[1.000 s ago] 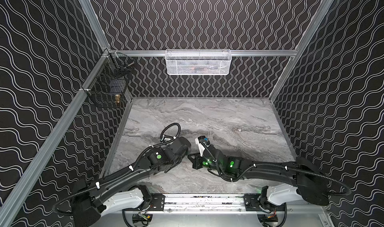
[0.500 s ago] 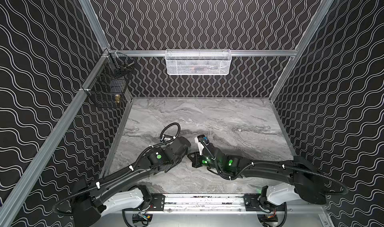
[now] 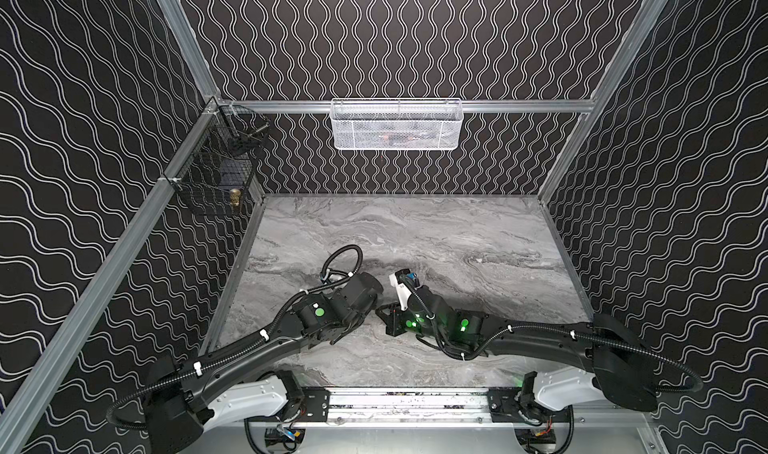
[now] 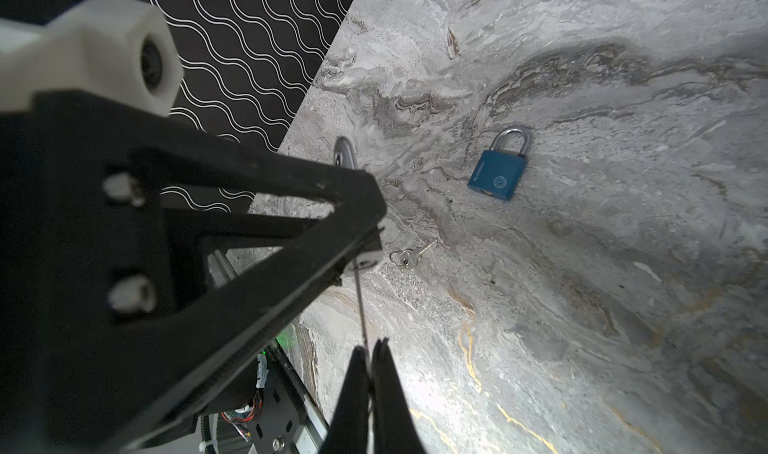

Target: Unlock with the key

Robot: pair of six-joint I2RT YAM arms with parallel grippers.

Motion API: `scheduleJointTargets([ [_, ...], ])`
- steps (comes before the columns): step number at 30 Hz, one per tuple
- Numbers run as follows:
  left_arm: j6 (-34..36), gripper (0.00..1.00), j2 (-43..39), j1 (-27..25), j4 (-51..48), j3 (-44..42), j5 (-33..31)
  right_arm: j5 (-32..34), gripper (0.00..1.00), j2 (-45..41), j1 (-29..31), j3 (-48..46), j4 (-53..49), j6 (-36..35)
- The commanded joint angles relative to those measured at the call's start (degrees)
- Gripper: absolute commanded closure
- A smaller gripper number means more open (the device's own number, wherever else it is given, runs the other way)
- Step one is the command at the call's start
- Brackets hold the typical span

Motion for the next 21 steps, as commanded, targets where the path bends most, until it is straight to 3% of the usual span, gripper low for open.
scheduleJointTargets([
  [1,1.51,0.99,0.08,0.03,-0.45,1.02,-1.00,0.56,1.00,0.13,-0.11,1.03,1.04,-0.80],
  [21,2.25,1.00,0.36,0.03,1.39,0.58,-0.05,-4.17,1.00,1.54,-2.32,2.43,0.81,-0.60],
])
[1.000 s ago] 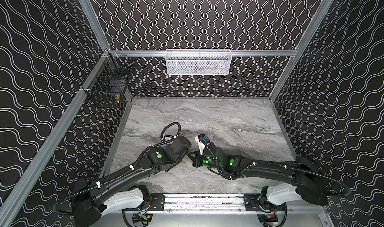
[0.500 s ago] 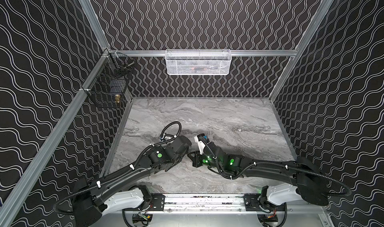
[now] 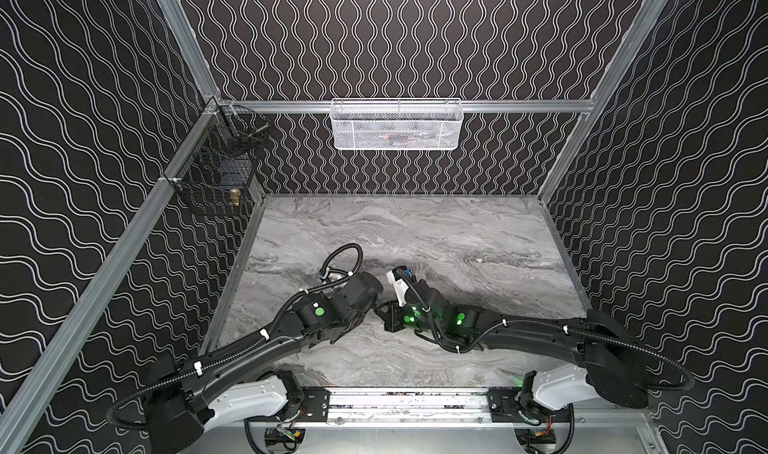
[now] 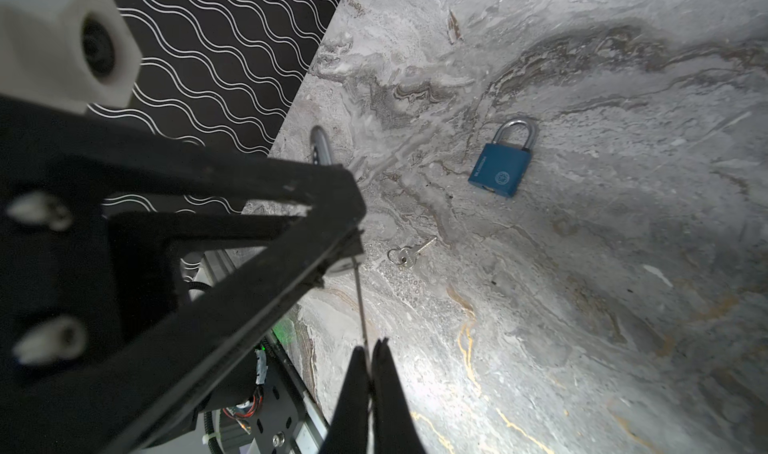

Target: Unlock with the key

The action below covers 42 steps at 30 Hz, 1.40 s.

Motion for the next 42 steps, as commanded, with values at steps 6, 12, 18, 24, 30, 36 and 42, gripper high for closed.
scheduleJointTargets([
  [6,1.01,1.00,0.34,-0.01,0.61,0.58,0.83,0.54,1.00,-1.82,0.00,-0.32,2.16,-0.12],
  [12,1.33,1.00,0.60,0.01,-0.12,1.03,1.00,1.98,1.00,-1.47,-0.08,-0.15,2.06,-0.08],
  [18,1.63,1.00,0.98,0.00,-1.06,1.66,0.86,2.26,1.00,-1.65,-0.18,0.08,2.35,0.06],
  [24,1.93,1.00,1.22,-0.01,-0.18,1.63,1.86,0.62,1.00,-0.67,-0.44,0.73,3.11,-0.12],
  [30,1.93,1.00,1.82,-0.01,-2.09,1.68,1.27,-2.72,1.00,-0.81,-2.42,0.28,4.74,1.07],
  [36,1.04,1.00,1.87,-0.01,-3.92,0.72,0.14,-4.60,1.00,-2.18,-4.56,0.09,3.40,1.58],
  [42,0.81,1.00,1.88,0.02,-2.62,-0.03,0.37,-4.30,1.00,-1.92,-4.57,1.11,1.73,1.63],
])
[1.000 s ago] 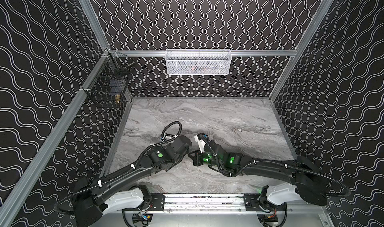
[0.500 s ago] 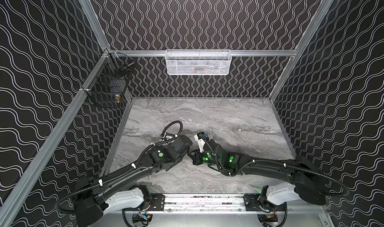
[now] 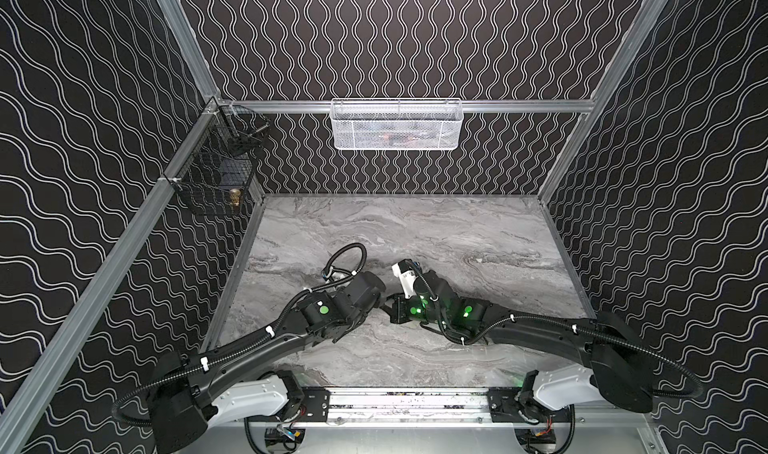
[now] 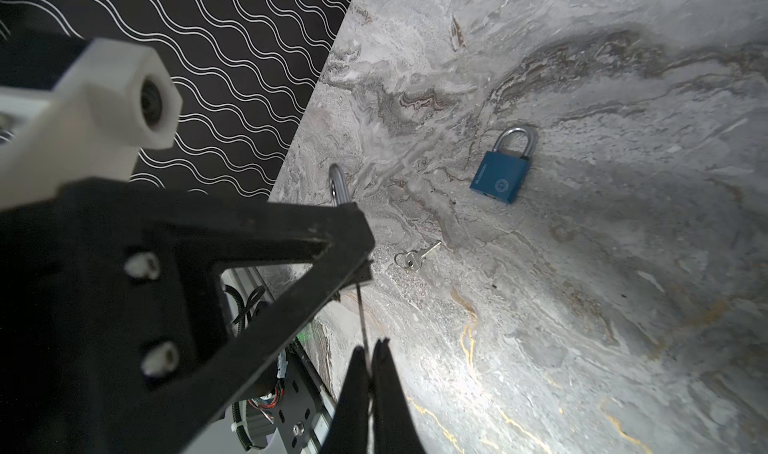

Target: Unlock with the key

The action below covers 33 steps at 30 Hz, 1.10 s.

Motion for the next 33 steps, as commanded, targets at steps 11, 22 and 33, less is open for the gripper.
scheduleJointTargets([
  [11,-3.13,1.00,-0.21,0.14,-0.32,1.05,2.05,6.40,1.00,1.06,2.90,-0.80,6.17,3.61],
  [22,-6.33,1.00,-1.62,0.25,3.27,0.50,3.98,18.86,1.00,1.27,7.70,-1.49,8.49,3.45],
  [33,-8.21,1.00,-1.63,0.21,6.12,-0.08,6.18,26.25,1.00,2.42,9.36,-1.02,8.79,-1.22],
])
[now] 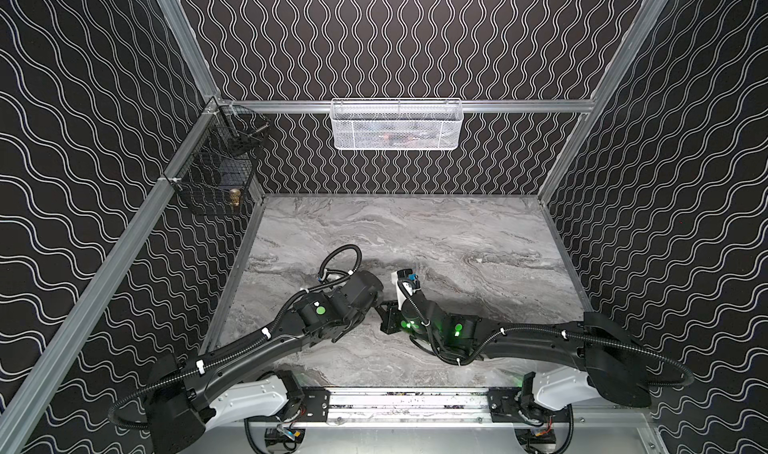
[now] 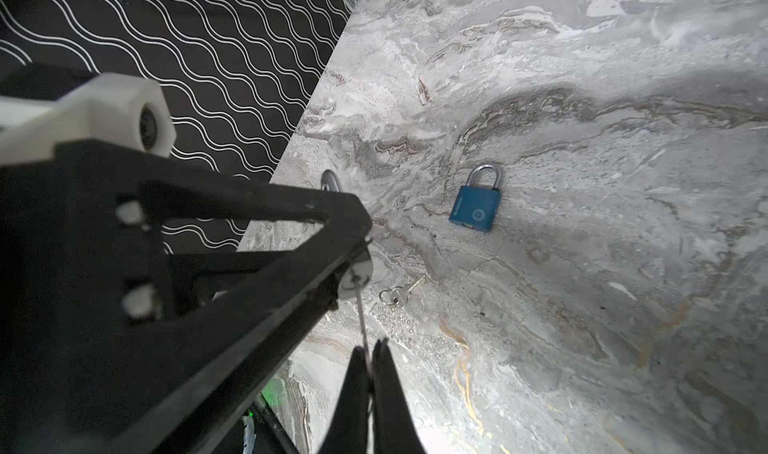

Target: Unlock with the key

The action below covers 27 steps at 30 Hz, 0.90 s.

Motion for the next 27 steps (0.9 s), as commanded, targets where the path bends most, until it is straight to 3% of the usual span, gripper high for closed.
scheduleJointTargets([
  [1,-1.51,1.00,-0.42,-0.14,5.07,-0.10,5.38,4.47,1.00,0.40,-0.13,0.69,2.52,-3.66],
  [10,0.15,1.00,-0.24,-0.14,0.14,1.07,3.22,1.18,1.00,-3.10,-0.63,1.28,-0.11,-9.27],
  [27,-0.32,1.00,-2.36,-0.16,1.41,0.56,2.54,3.26,1.00,-5.53,-0.92,3.36,-9.93,-6.56],
])
